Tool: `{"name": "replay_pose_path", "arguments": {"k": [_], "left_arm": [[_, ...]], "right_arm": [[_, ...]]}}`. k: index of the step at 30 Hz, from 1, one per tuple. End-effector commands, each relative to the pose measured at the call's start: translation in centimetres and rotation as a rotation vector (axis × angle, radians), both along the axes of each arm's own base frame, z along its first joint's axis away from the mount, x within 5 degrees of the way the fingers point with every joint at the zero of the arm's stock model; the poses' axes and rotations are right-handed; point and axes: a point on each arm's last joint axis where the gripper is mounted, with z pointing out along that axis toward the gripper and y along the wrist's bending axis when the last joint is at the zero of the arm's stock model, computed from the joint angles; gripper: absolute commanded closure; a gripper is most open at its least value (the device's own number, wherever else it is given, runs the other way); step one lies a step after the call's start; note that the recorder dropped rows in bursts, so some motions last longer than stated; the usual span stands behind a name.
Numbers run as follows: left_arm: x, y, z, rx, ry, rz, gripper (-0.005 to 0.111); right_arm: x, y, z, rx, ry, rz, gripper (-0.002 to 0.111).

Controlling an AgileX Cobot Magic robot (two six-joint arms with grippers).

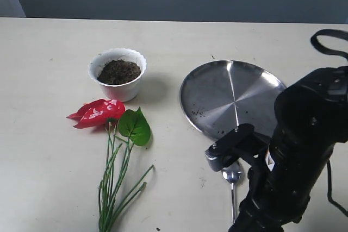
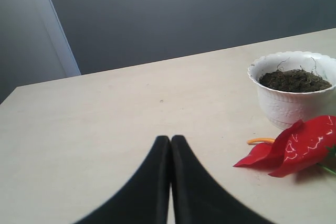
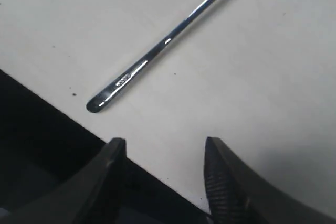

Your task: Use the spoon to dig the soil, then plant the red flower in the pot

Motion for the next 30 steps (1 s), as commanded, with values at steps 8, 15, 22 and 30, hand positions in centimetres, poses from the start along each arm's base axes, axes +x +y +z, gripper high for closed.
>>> {"name": "replay_pose_path", "arguments": {"k": [8,15,22,30], "left_arm": [[0.0,0.0,0.0,-0.004,-0.008,-0.001,0.106],[0.0,0.0,0.0,-0.004,-0.008,-0.001,0.106],[0.0,0.0,0.0,-0.004,-0.008,-0.001,0.106],[0.0,0.0,0.0,-0.004,-0.010,-0.001,0.106]], "right_arm": [[0.5,0.5,-2.8,-0.071,0.036,0.017,0.062],[0.7,0.7,-4.2,-0.103,0.056,0.015,0.062],[0.3,2.1,-3.4,-0.035,0.138,-0.157,0.062],[1.0,3.0,-3.6,0.036,0.076,-0.329,0.062]]}}
